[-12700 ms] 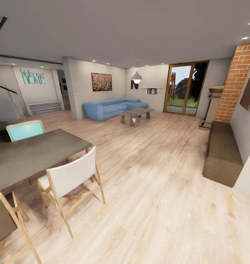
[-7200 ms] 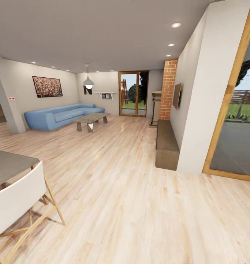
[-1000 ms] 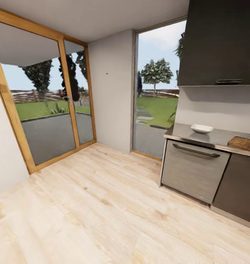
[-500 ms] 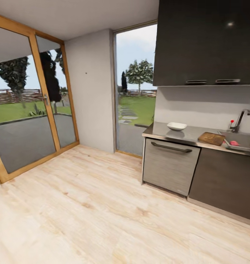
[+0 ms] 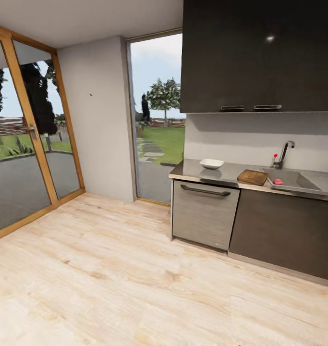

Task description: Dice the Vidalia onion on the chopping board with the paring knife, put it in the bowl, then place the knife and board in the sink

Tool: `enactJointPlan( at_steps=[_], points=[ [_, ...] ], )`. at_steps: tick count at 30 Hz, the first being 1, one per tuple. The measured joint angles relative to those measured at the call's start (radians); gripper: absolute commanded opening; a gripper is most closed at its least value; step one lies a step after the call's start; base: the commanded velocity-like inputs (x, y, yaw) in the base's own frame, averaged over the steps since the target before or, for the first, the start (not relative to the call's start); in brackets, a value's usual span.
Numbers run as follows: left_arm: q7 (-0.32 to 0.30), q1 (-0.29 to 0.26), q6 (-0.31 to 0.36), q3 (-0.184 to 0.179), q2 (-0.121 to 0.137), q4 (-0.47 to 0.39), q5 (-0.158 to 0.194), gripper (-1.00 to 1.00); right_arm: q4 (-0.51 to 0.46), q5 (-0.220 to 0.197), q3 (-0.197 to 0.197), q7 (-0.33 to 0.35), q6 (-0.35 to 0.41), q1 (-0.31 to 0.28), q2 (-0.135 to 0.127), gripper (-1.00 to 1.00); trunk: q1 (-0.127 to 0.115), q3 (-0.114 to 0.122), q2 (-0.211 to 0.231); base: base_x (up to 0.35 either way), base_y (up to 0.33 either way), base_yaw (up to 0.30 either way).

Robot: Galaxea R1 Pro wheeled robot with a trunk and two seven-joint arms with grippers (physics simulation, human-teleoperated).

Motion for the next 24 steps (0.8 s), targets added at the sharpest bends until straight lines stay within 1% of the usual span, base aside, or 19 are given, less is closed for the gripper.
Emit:
enactJointPlan(
  at_steps=[24],
  points=[
    [0.000, 0.000, 0.000, 0.000, 0.000, 0.000, 0.001, 1.00, 0.000, 0.000, 0.000, 0.000, 0.000, 0.000, 0.000, 1.00, 0.000, 0.000, 0.000, 0.000, 0.000, -0.240]
  ],
)
